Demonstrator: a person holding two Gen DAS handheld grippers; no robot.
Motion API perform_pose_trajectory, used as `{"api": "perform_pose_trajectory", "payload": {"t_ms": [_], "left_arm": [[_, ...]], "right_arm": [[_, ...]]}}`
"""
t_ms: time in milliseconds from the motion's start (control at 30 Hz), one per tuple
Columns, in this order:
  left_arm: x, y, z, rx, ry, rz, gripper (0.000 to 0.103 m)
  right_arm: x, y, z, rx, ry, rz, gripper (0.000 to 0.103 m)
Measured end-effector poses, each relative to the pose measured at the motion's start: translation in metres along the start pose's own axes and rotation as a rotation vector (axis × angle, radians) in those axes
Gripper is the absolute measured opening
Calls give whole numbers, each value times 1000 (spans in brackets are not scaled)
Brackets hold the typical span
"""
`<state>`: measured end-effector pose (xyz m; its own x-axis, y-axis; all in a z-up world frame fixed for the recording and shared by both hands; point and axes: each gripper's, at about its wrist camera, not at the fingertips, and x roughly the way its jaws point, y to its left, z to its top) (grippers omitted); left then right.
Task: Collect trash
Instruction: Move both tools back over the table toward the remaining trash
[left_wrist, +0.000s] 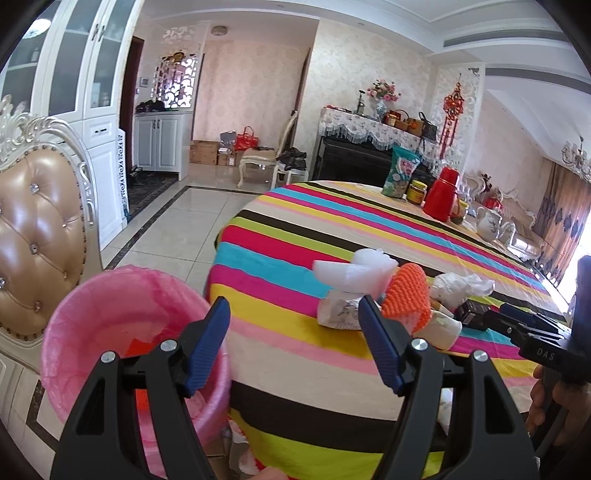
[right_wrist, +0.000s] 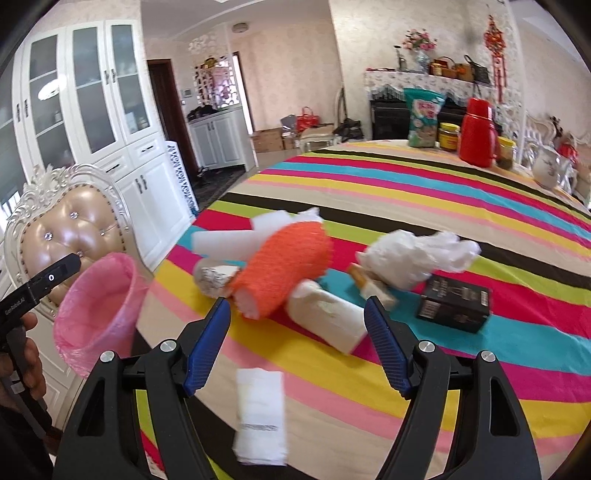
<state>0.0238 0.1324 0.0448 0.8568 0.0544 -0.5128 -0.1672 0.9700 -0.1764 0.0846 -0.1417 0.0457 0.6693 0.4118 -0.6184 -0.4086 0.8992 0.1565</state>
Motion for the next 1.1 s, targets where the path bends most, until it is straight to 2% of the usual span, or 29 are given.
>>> {"api": "perform_pose_trajectory", "payload": {"t_ms": [567,1100], "left_arm": [[52,-60,8,60,57,-84,70],[127,-119,3,114,142,-177,69]], "right_arm": [[-2,-59,-4,59,8,-50,74],[14,-96,4,77,30,-88,77]]}}
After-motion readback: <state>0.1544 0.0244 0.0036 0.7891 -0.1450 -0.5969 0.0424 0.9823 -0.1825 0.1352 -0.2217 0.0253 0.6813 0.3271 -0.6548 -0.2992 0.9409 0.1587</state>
